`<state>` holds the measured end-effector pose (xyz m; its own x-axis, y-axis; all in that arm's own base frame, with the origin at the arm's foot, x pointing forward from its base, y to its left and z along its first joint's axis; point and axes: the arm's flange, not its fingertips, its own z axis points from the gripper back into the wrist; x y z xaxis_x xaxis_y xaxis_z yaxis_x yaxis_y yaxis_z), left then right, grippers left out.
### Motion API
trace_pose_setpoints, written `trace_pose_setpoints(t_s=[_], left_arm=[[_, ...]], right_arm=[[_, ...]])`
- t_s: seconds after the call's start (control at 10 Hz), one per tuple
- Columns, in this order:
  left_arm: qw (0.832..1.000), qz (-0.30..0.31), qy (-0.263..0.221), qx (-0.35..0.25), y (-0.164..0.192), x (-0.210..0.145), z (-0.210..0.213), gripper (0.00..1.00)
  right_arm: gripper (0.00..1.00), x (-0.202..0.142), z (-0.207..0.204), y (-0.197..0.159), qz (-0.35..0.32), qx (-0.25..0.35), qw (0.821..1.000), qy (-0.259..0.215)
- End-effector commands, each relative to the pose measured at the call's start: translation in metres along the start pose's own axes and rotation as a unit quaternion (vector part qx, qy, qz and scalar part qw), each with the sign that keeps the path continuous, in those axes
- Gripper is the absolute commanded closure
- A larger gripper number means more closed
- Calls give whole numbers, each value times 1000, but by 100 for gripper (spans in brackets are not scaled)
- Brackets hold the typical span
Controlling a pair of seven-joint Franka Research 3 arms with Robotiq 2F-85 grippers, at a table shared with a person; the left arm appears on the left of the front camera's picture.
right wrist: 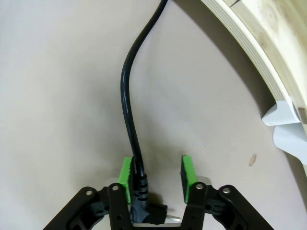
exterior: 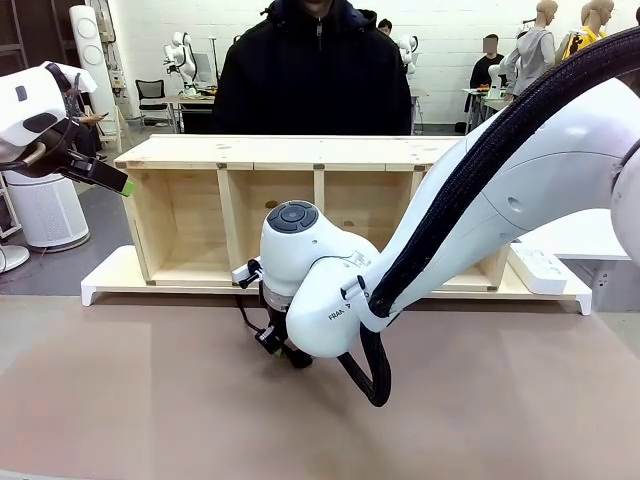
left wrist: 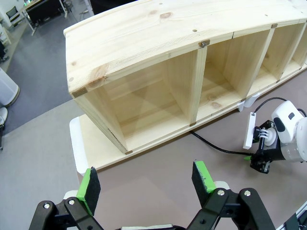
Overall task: Perform cable management.
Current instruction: When the cord part of the Power Cable appears at the lower middle area of the table and stops, grasp the cord part of the Power Cable, then pull the grasped Power Cable to the location of the Power Strip.
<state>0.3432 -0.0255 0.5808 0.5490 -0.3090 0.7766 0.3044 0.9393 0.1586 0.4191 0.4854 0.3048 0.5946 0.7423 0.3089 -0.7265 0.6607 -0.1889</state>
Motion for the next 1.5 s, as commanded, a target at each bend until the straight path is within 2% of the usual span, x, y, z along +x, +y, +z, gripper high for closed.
trace_pose_setpoints(t_s=[0.0,0.1,0.2,0.3,0.6,1.4], left_arm=[[1000,1,-4,1,1,0,0,0],[1000,1,-4,1,1,0,0,0],[1000,1,-4,1,1,0,0,0],[1000,1,-4,1,1,0,0,0],[1000,1,-4,1,1,0,0,0],[1000,1,-4,1,1,0,0,0]], right_arm=[[75,2,-2,3,-17,-18,1000,0],[79,4,-2,2,-20,-19,1000,0],[94,5,-2,1,-22,-20,1000,2],[99,4,-3,1,-25,-22,999,4],[100,1,0,-2,-12,-3,1000,4],[100,1,0,-2,-12,-3,1000,4]])
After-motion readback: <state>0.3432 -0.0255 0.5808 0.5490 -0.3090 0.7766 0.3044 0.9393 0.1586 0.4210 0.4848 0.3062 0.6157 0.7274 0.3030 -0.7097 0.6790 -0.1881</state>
